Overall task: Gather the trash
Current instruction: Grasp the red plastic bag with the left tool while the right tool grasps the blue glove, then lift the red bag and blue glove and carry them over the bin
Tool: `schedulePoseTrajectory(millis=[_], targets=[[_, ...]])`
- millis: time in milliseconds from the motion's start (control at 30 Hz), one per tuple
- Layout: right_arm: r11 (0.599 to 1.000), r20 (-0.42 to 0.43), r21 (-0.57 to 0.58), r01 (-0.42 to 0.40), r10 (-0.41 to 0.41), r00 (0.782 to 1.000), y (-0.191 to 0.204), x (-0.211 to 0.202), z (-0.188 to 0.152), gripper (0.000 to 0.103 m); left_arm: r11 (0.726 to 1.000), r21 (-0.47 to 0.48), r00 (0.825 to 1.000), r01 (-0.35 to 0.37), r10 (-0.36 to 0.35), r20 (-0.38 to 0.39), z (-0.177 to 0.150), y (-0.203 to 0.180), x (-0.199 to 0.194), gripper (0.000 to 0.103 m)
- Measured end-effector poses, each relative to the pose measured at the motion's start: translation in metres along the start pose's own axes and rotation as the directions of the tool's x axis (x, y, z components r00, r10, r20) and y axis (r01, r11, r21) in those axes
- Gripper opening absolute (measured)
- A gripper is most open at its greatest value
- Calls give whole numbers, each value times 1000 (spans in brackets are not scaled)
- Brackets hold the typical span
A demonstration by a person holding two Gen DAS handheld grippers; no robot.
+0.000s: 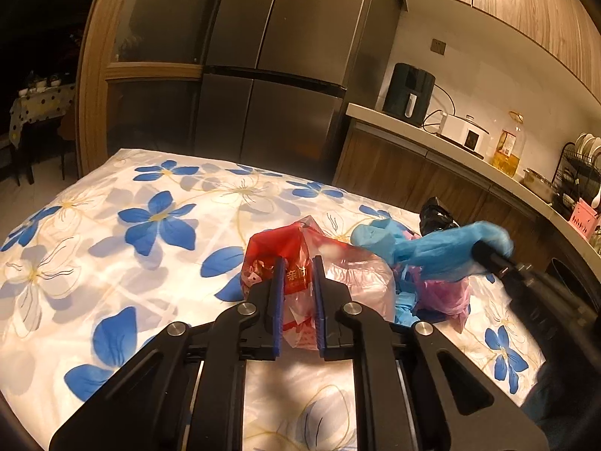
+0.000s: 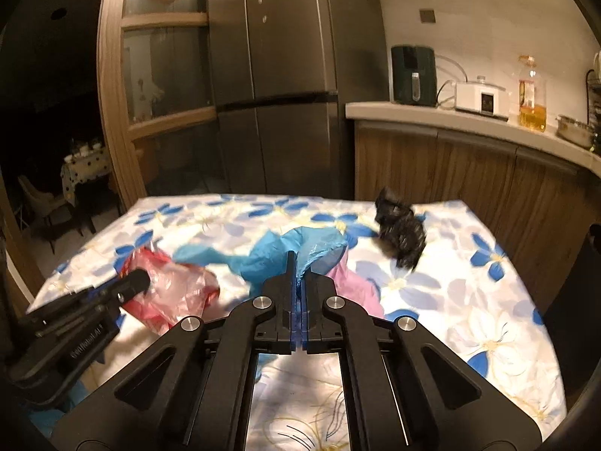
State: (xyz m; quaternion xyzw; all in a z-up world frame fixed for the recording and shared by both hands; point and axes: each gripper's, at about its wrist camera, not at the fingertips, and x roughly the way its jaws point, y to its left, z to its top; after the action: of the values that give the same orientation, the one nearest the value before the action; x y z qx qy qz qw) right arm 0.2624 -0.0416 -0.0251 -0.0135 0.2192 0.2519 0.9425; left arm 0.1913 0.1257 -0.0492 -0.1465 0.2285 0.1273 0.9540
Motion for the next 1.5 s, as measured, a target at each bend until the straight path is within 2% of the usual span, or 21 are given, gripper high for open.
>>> schedulePoseTrajectory(millis=[367,700,1067,1500], targets=[[1000,132,17,-12,10,991,-8,-62,27,1,999,3,998,-41,40,39,0,1,-32,13],[999,161,31,21,-25,987,-24,-101,25,1,999,42,997,-26,23,75,3,-20,-57,13],[994,162,81,74,-87,983,-64,-134,12,1,994,113,997,8,-17,77,-1,-69,-70,13],[975,162,160,151,-177,971,-119,-158,2,1,967,231,992,109,-120,37,-9,-154,-58,13]])
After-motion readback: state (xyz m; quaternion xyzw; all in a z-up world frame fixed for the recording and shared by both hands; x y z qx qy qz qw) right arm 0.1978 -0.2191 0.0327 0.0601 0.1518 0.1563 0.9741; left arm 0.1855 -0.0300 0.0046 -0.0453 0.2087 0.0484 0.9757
